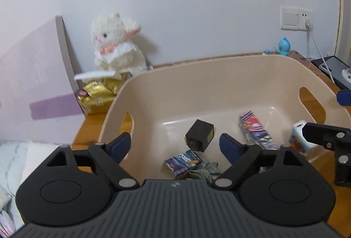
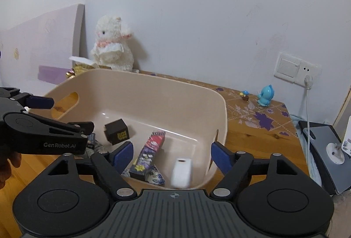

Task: Organize objects
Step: 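Carry both items over the basket and open both tools to drop them, then grasp the beige hair clip with right tool while left tool grasps the white card box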

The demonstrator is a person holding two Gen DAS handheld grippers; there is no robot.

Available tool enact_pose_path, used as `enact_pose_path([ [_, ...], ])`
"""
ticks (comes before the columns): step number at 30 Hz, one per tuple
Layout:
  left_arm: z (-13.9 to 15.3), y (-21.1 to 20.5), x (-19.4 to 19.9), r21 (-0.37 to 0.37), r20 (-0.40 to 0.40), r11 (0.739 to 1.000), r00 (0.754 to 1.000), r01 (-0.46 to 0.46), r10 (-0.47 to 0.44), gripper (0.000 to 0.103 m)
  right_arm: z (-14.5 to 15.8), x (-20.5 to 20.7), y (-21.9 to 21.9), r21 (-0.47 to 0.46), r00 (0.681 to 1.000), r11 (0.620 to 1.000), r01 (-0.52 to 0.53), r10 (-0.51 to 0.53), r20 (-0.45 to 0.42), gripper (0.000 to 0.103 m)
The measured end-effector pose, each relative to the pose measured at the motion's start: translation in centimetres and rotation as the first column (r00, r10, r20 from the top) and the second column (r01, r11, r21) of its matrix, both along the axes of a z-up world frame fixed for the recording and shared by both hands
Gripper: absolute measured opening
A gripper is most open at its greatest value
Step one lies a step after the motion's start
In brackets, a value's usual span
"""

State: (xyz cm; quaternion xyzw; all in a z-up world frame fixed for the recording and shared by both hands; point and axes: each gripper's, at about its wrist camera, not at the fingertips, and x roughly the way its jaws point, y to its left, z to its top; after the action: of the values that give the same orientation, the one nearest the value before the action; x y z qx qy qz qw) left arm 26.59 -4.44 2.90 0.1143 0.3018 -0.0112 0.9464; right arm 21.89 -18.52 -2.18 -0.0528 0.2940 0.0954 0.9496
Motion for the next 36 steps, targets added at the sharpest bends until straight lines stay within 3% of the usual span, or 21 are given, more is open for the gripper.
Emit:
enact_pose_path([
  [2,0.7,-0.4,-0.8,0.018,0.017,1.000,1.000,-0.018,0.018,0.091,0.4,-0.7,-0.5,0.016,1.000,1.000,0.009,-0.010,0.003,0.090],
  [6,2.0,-0.5,-2.6,-0.018,0.037,0.999,0.999,-0.035,0.035,0.093,0.9,-2.6,-1.4,0.017,1.000,1.000,0.006,-0.006,0.010,0.093],
  [12,2.3,-0.5,-5.5,-0.043,-0.006,0.999,1.000,-0.021,0.021,0.097,0.1,-5.0,-3.0,0.005,0.999,0.999,0.035,-0.035,0.006,0.097],
  [21,-1.1,0.1,-7.9,-0.044,-0.116,0.998,0.993,-0.036,0.031,0.097,-4.5,-6.8,-5.1,-0.003,0.994,0.998,0.061,-0.061,-0.091,0.101],
  [29,-5.1,-0.5,-6.7,-0.111,-0.245,0.993,0.969,-0.042,0.013,0.097,-7.5,-6.2,-5.7,0.005,0.984,0.998,0.070,-0.068,-0.165,0.102],
  [36,-7.2,-1.0,-5.0,-0.148,-0.254,0.987,0.967,-0.056,0.017,0.097,-9.4,-4.9,-5.5,0.020,0.980,0.998,0.058,-0.053,-0.194,0.102],
])
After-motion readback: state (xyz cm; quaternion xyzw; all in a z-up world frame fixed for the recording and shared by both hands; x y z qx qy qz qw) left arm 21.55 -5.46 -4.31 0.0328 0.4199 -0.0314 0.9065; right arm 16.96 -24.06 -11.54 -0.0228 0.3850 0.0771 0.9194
